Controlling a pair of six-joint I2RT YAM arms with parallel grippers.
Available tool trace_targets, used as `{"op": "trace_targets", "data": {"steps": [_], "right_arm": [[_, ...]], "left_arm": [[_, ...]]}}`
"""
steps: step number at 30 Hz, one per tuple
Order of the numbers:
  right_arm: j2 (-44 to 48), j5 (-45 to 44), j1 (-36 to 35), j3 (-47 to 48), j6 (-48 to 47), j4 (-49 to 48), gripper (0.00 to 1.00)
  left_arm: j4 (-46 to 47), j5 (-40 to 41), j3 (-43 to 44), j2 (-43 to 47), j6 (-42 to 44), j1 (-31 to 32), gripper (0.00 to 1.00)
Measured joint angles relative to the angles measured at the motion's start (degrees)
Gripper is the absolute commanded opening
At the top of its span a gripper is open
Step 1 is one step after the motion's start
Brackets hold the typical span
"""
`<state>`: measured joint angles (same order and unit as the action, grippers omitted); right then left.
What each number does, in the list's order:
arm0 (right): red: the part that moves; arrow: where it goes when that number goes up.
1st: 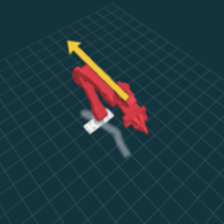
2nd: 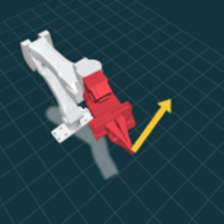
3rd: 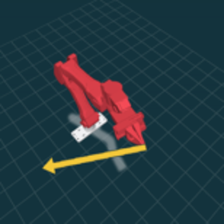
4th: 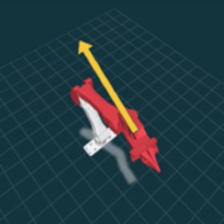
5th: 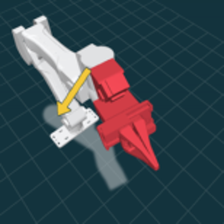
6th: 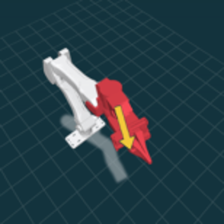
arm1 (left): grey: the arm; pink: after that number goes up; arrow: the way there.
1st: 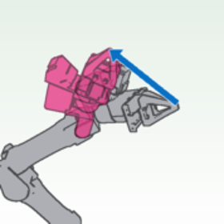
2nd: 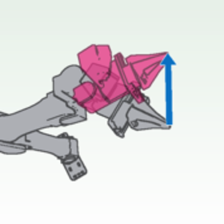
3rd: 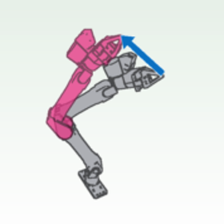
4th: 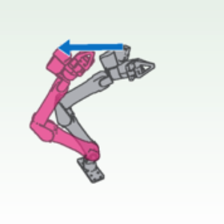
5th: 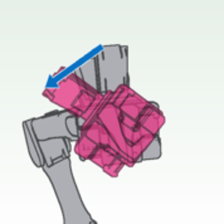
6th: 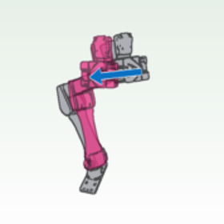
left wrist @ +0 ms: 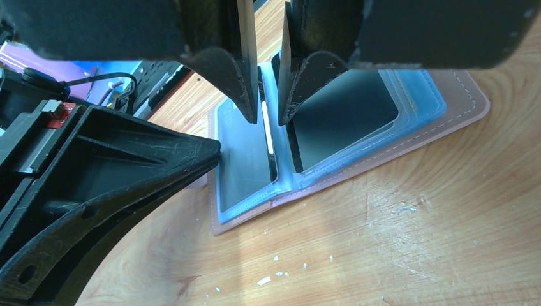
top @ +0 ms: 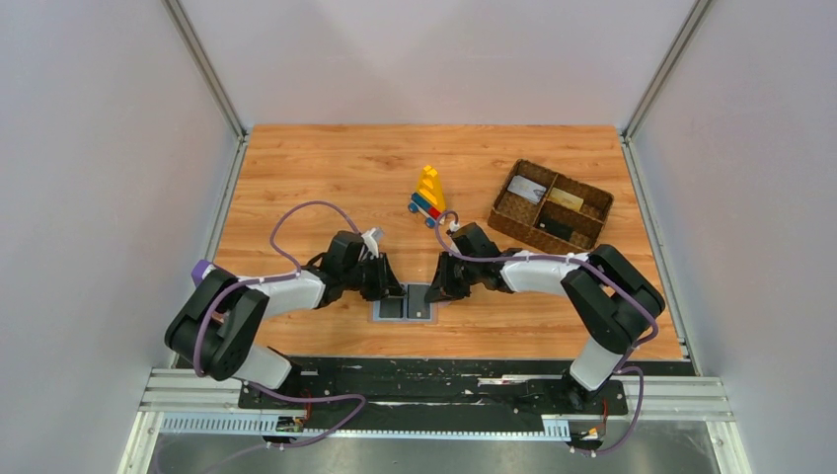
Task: Take the credit cards out of the card holder
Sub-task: Remove the credit card from the card holder.
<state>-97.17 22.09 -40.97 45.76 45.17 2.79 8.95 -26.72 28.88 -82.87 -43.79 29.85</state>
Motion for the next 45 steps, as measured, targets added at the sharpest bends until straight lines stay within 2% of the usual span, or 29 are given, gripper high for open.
{"op": "trace_targets", "data": {"steps": [16, 18, 23, 24, 26, 28, 31, 36, 40, 45], "right_arm": [[-0.2, 0.5, 0.0, -0.9, 0.9, -1.9, 0.11], [-0.2, 0.5, 0.1, -0.9, 0.9, -1.9, 0.11], [-0.2, 0.6, 0.2, -1.2, 1.1, -2.3, 0.11], [-0.2, 0.6, 0.2, -1.3, 1.2, -2.4, 0.11], [-0.2, 0.6, 0.2, -1.4, 1.3, -2.6, 0.11], [-0.2, 0.7, 0.2, -1.5, 1.3, -2.8, 0.11], [-0.2, 0.8, 0.2, -1.6, 1.3, -2.9, 0.11], [-0.2, 0.9, 0.2, -1.7, 1.3, -3.2, 0.11], [-0.2, 0.9, 0.2, -1.8, 1.3, -3.4, 0.11], [-0.2, 0.8, 0.2, -1.9, 1.3, -3.5, 0.11]], "left_arm": [[8.9, -1.5, -2.3, -3.8, -2.3, 0.8, 0.29], [9.8, -1.7, -2.6, -4.0, -2.6, 0.8, 0.24], [10.4, -1.4, -3.3, -4.0, -3.6, 0.8, 0.01], [10.6, -1.4, -3.4, -4.0, -4.0, 0.8, 0.00], [11.0, -1.4, -3.7, -4.0, -4.6, 0.8, 0.00], [11.3, -1.3, -3.8, -4.0, -5.0, 0.8, 0.09], [11.6, -1.3, -3.9, -4.0, -5.2, 0.8, 0.13], [12.1, -1.2, -4.6, -3.0, -5.6, 0.8, 0.09], [12.7, -1.3, -5.3, -2.0, -5.8, 0.6, 0.11], [14.0, -1.7, -6.5, -1.7, -6.3, 0.0, 0.00]]}}
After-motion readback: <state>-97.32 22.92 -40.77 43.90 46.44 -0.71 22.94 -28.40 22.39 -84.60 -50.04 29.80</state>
